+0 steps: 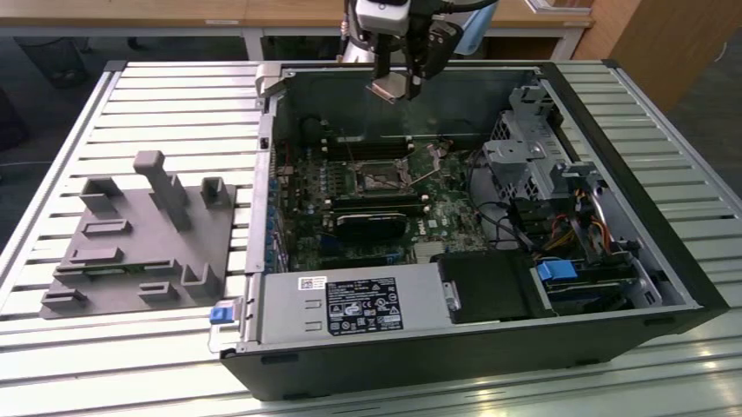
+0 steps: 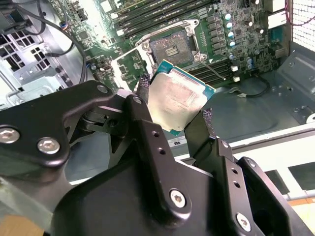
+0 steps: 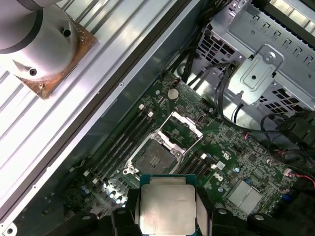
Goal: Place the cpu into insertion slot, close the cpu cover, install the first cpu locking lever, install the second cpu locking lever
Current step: 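Place the cpu into insertion slot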
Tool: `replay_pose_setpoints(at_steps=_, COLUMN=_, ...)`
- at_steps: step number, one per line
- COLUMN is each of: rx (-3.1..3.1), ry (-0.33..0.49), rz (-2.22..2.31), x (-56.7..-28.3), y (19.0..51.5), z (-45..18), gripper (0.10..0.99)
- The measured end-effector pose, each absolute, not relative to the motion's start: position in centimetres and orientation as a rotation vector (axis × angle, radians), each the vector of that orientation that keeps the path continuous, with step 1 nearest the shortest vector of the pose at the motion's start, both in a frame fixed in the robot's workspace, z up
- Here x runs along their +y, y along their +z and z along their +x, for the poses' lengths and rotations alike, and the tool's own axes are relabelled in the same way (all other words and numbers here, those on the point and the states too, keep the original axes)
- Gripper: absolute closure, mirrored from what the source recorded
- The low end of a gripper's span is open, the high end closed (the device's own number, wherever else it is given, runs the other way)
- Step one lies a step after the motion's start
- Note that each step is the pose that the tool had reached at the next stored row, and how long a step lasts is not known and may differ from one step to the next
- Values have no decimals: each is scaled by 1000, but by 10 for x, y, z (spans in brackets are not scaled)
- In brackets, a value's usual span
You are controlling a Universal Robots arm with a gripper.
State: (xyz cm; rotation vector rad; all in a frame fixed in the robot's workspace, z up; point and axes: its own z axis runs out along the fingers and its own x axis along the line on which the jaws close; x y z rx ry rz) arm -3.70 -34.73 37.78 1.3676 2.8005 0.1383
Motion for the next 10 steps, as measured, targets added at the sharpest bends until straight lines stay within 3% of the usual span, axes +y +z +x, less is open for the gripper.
replay_pose_setpoints(at_steps=10, rx=2756, ry=137, rz=1449, x=-347, y=378, z=-37, gripper=549)
